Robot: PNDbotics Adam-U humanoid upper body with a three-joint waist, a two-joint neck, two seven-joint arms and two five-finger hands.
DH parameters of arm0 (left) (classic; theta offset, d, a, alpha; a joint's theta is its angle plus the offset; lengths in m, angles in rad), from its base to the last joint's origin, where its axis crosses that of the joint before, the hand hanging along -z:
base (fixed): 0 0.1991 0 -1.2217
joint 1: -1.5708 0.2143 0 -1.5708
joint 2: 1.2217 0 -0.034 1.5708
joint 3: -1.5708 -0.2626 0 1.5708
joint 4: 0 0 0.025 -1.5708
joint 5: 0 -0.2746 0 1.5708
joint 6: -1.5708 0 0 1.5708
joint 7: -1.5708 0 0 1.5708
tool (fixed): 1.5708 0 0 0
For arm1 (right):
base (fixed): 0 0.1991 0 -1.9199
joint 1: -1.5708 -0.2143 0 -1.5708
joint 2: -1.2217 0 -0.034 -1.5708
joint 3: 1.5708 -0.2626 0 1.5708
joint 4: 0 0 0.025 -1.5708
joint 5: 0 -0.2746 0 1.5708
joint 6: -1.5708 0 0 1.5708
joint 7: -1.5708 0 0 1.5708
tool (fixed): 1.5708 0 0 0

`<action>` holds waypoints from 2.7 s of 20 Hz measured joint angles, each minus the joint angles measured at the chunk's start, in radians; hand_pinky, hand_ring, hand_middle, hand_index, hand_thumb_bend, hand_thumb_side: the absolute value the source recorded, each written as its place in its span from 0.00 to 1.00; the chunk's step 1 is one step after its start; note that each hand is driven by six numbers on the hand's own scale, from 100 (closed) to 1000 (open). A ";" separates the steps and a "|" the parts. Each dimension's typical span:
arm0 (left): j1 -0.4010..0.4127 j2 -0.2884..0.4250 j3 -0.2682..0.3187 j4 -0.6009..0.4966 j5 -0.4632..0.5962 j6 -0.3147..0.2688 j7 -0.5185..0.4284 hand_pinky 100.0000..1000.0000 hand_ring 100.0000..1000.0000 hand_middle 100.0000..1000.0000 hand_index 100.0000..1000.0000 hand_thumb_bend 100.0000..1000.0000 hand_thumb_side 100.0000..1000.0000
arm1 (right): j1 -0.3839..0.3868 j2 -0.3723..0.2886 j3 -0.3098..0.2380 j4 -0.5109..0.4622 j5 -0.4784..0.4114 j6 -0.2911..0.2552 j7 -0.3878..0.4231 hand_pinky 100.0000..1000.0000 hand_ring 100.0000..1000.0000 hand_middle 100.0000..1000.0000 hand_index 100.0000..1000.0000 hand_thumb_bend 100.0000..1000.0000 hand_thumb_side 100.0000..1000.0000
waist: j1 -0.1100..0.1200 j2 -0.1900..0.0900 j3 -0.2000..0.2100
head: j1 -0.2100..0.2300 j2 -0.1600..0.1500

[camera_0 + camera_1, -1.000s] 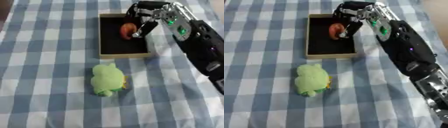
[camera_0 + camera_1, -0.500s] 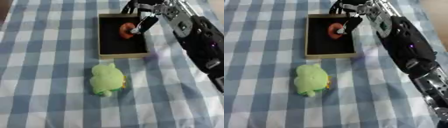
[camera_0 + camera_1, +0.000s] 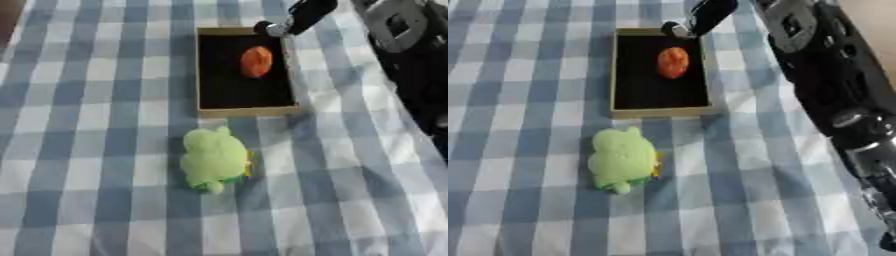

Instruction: Pick up objects on the table and place them in the box.

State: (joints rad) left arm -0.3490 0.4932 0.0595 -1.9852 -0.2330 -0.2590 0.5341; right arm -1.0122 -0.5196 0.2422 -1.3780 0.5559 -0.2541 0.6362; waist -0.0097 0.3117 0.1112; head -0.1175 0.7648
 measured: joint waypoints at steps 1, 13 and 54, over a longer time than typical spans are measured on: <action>0.000 0.000 0.000 0.000 0.000 0.000 0.000 0.82 0.80 0.69 0.82 0.02 0.66 | 0.013 -0.021 0.006 -0.046 -0.020 0.000 0.009 0.57 0.77 0.77 0.87 0.34 0.25 | -0.001 0.000 -0.001 | 0.002 0.000; 0.000 0.000 0.000 0.000 0.000 0.000 0.000 0.82 0.80 0.69 0.82 0.02 0.66 | 0.136 -0.127 0.130 -0.399 -0.116 0.076 0.130 0.59 0.78 0.78 0.87 0.36 0.30 | -0.005 -0.003 -0.004 | 0.009 0.000; 0.000 0.001 0.000 0.000 0.000 -0.003 -0.003 0.82 0.80 0.69 0.82 0.01 0.64 | 0.336 0.077 0.223 -0.371 0.065 0.166 0.228 0.64 0.82 0.81 0.90 0.25 0.41 | -0.018 -0.007 -0.001 | 0.009 0.000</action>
State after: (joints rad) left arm -0.3491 0.4938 0.0593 -1.9852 -0.2330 -0.2622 0.5310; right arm -0.6762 -0.4425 0.4652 -1.7488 0.6210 -0.0878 0.8643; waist -0.0275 0.3047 0.1105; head -0.1083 0.7648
